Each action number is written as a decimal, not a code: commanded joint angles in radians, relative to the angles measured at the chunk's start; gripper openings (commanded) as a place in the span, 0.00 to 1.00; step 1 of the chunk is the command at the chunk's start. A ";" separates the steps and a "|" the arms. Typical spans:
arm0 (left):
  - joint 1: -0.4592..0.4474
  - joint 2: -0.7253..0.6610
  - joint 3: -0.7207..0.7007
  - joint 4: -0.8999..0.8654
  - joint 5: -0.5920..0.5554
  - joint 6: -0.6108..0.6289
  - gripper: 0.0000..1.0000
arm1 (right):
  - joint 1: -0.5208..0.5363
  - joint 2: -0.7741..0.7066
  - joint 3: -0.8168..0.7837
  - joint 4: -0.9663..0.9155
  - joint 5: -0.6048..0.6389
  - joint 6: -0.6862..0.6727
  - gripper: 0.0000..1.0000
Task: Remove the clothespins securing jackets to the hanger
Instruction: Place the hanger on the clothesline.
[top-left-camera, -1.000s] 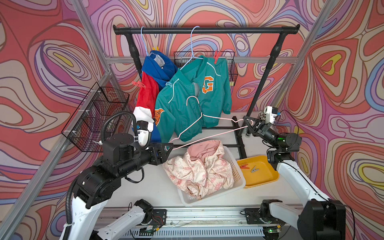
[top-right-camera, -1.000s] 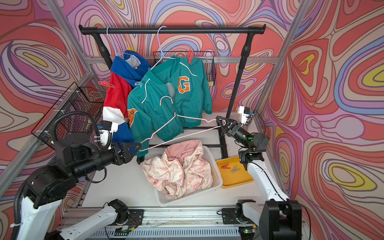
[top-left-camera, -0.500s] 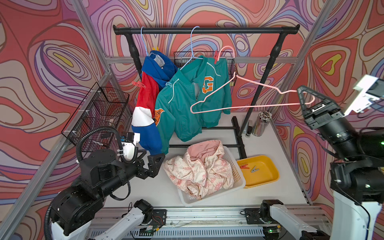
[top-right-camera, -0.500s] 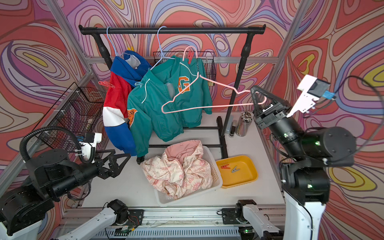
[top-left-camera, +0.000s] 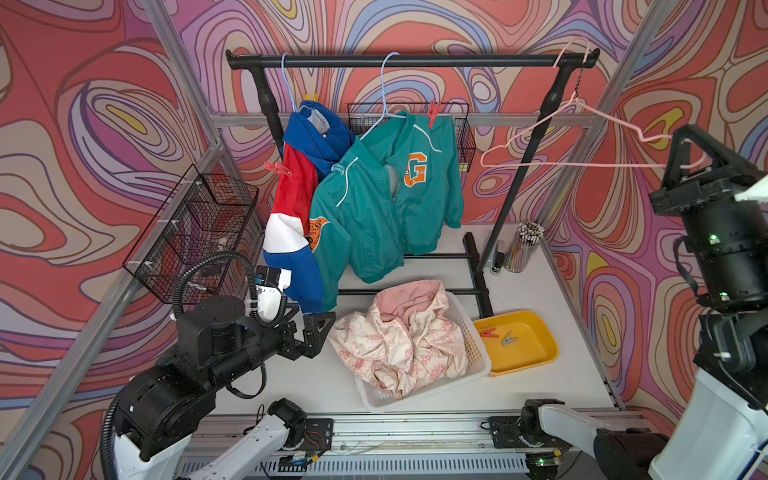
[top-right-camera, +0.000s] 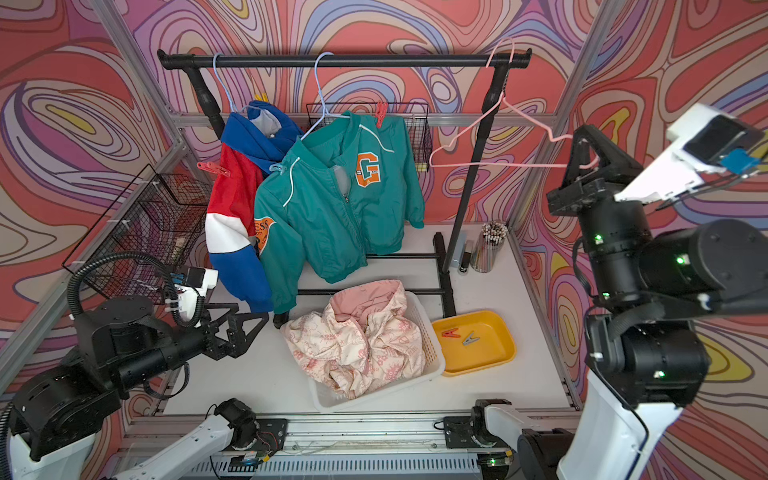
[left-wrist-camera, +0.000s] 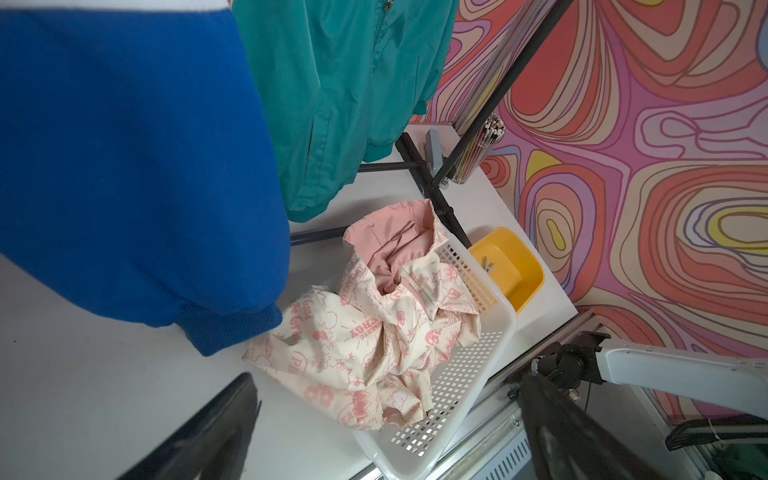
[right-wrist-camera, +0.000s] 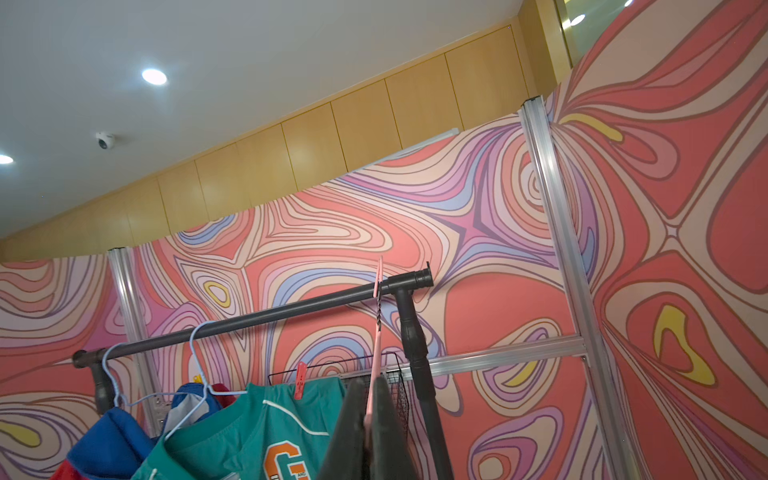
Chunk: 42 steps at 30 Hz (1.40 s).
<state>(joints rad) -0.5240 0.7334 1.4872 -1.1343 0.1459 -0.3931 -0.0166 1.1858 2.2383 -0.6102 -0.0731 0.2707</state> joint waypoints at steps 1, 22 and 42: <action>-0.003 -0.014 -0.047 -0.005 0.020 -0.017 1.00 | 0.001 0.025 -0.003 0.070 0.029 -0.053 0.00; -0.003 0.004 -0.117 0.045 0.034 -0.038 1.00 | 0.002 0.006 -0.183 0.244 -0.109 -0.036 0.00; -0.003 0.028 -0.100 0.059 0.026 -0.016 1.00 | 0.001 -0.126 -0.425 0.275 -0.066 0.016 0.21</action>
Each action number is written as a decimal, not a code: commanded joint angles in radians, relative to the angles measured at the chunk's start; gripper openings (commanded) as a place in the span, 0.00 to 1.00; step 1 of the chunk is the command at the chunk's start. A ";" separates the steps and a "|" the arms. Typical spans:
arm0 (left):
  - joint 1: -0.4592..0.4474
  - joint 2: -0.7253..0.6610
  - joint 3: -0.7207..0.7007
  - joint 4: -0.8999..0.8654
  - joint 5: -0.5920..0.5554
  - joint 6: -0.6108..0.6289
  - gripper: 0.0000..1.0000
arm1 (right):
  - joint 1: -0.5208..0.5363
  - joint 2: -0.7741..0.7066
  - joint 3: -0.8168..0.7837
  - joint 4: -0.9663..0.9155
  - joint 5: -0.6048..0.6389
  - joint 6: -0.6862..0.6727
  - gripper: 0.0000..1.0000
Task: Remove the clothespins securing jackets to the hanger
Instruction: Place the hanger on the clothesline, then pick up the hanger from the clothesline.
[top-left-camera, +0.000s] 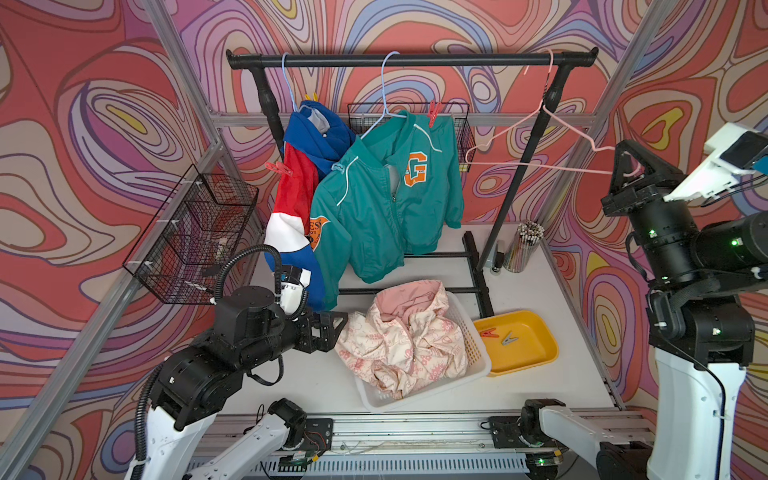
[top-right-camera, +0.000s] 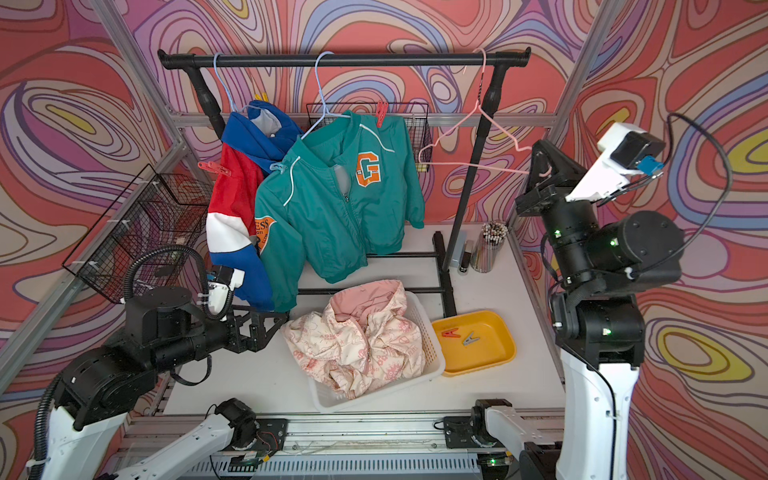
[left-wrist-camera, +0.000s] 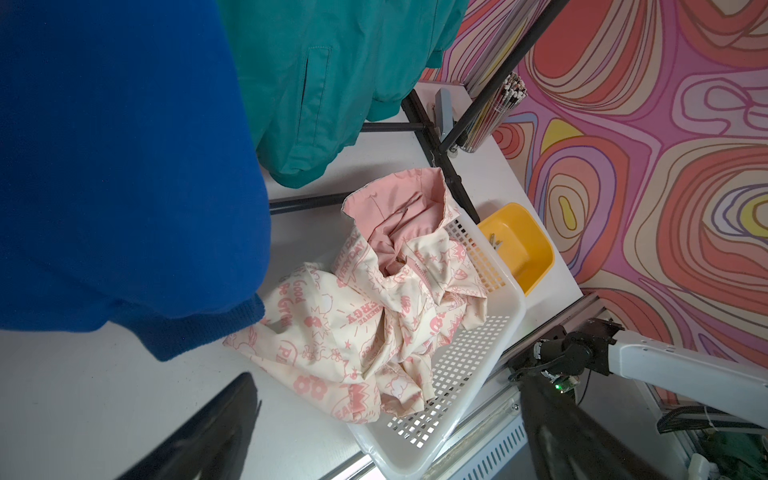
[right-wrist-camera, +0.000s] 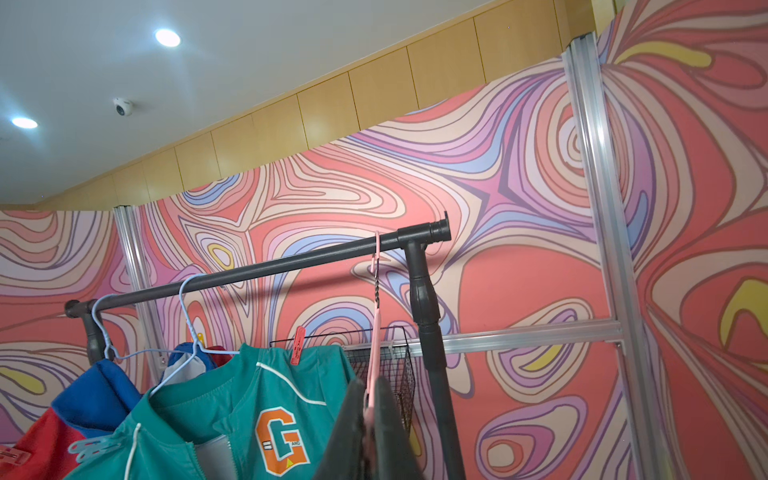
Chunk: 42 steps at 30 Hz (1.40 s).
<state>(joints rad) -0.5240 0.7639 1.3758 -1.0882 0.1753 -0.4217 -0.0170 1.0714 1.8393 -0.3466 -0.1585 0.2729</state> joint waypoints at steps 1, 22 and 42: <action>-0.002 -0.003 0.010 0.013 -0.006 0.014 1.00 | 0.002 -0.014 -0.035 0.009 0.018 0.014 0.24; -0.002 0.297 0.465 0.182 -0.175 0.311 0.90 | 0.001 -0.113 -0.237 0.009 -0.070 0.096 0.87; 0.209 0.601 0.735 0.287 -0.106 0.446 0.66 | 0.002 -0.264 -0.574 -0.064 -0.315 0.180 0.98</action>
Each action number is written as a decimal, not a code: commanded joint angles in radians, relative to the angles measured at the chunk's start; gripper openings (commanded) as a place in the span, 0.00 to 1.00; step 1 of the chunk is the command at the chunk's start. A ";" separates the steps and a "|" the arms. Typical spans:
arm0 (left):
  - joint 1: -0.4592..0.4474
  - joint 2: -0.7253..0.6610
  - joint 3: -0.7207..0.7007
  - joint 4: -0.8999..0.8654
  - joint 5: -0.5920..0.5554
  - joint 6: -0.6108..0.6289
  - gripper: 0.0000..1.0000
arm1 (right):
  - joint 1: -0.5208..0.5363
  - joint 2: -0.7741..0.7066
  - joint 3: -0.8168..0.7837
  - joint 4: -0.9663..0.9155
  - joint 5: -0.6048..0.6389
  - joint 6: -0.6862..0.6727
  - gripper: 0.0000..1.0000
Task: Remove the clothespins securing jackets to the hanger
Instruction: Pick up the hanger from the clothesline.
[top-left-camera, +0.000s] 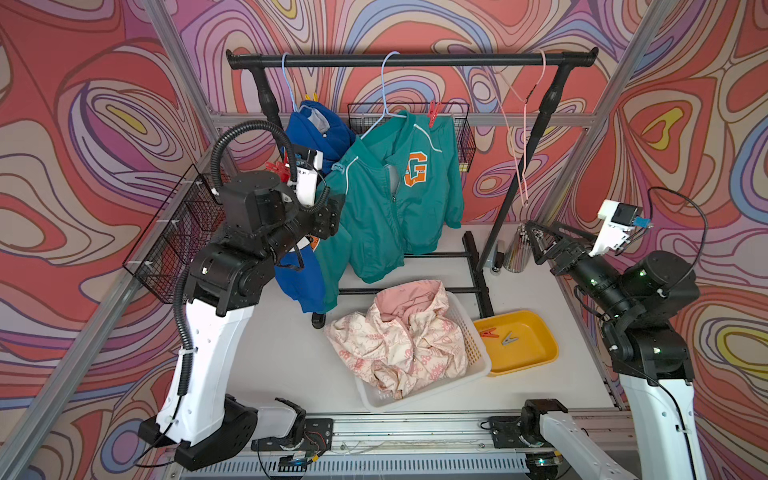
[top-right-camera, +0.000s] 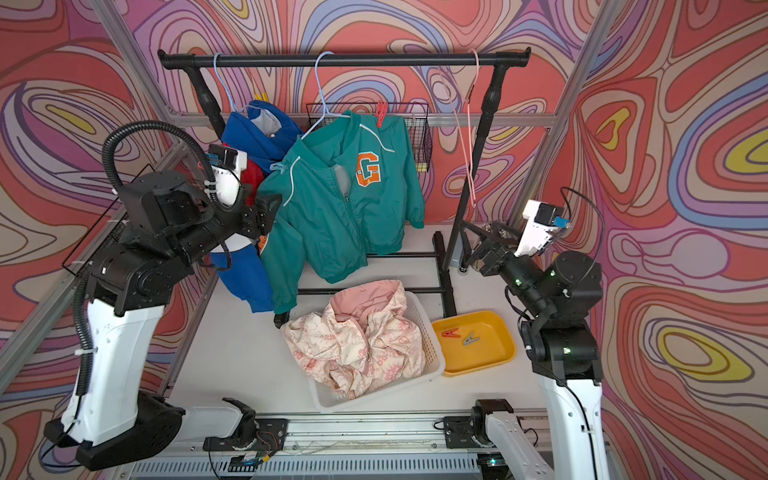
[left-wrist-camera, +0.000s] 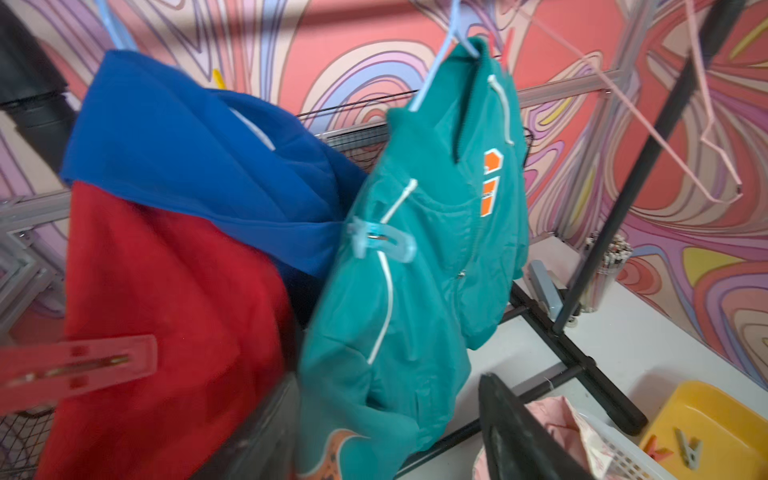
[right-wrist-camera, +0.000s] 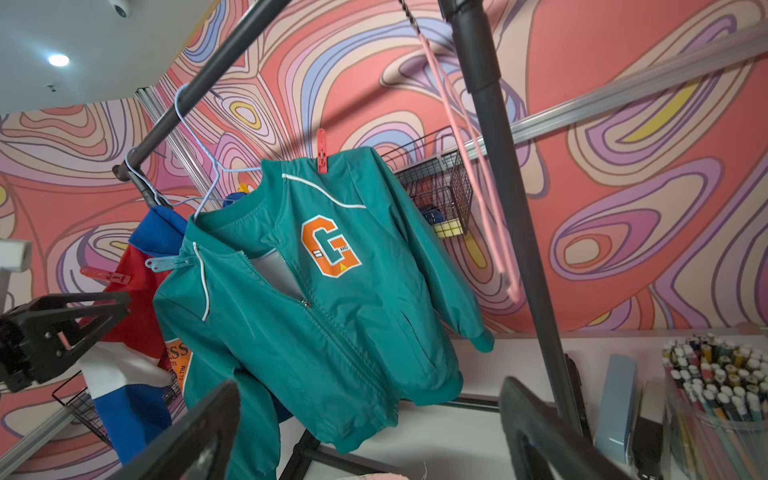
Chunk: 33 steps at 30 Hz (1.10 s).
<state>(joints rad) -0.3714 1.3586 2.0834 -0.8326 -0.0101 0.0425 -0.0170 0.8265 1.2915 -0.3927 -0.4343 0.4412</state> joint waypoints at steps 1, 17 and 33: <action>0.068 0.012 0.027 0.033 0.097 -0.017 0.66 | 0.001 -0.022 -0.035 -0.018 -0.046 0.016 0.98; 0.161 0.099 0.004 0.032 0.354 -0.029 0.43 | 0.001 -0.015 -0.157 0.031 -0.165 0.073 0.98; 0.162 0.144 -0.007 0.102 0.514 -0.127 0.00 | 0.002 -0.002 -0.211 0.069 -0.200 0.085 0.98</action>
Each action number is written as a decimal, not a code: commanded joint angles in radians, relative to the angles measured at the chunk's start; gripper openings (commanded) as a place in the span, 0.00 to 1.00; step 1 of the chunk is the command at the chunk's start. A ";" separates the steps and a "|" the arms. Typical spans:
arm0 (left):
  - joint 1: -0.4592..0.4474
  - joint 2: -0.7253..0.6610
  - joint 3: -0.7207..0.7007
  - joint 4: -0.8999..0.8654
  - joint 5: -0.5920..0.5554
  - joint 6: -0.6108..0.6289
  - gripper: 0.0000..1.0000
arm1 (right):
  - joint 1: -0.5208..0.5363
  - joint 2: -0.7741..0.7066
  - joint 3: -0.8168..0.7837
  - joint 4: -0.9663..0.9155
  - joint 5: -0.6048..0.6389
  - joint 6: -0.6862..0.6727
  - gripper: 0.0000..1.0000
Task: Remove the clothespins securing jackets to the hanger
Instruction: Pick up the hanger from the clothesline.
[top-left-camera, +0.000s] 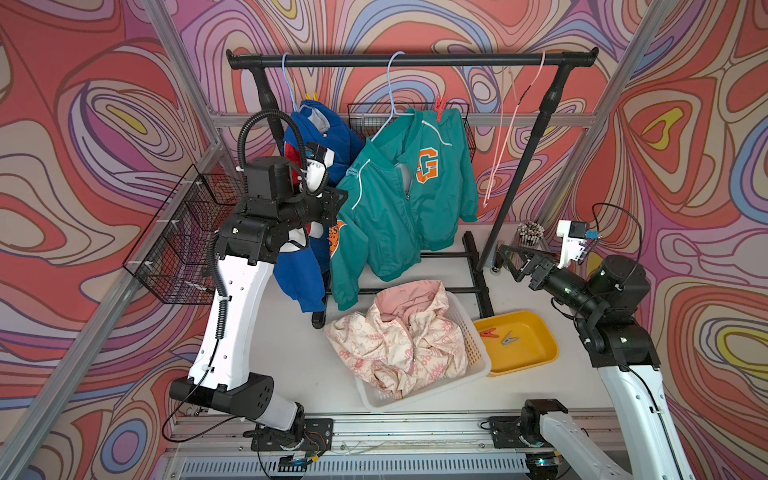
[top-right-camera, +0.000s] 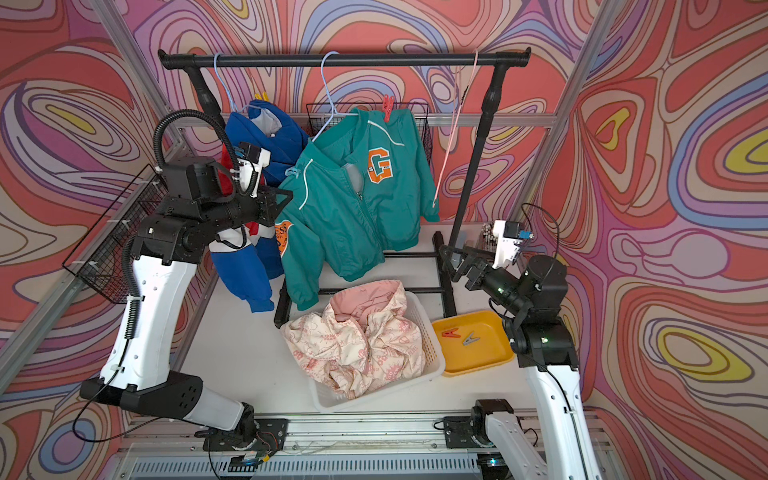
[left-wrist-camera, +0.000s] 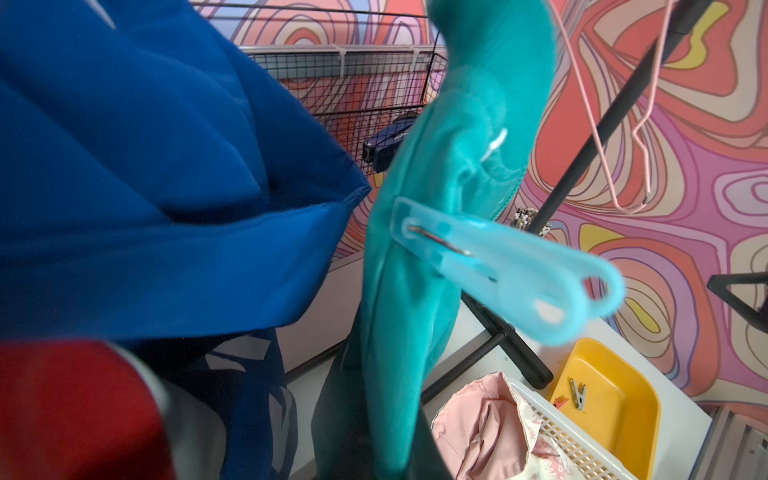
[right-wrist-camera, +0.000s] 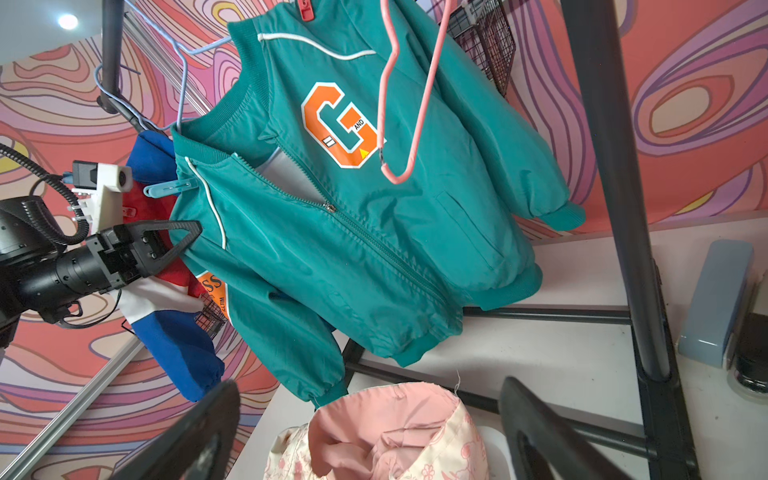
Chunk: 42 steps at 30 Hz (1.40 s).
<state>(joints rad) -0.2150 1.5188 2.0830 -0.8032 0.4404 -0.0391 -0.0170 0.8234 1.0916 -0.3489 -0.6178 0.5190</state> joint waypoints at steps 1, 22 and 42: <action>0.005 -0.020 -0.005 0.081 0.077 -0.066 0.00 | 0.002 0.002 -0.014 0.026 -0.016 0.010 0.98; 0.005 -0.200 0.159 0.113 0.045 -0.345 0.00 | 0.386 0.162 0.019 0.007 0.381 -0.123 0.98; 0.005 -0.383 0.022 0.217 0.175 -0.507 0.00 | 0.452 0.156 -0.032 0.012 0.462 -0.123 0.98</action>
<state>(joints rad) -0.2142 1.1538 2.1269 -0.7700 0.5526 -0.4805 0.4316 1.0267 1.0786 -0.3222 -0.1951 0.4080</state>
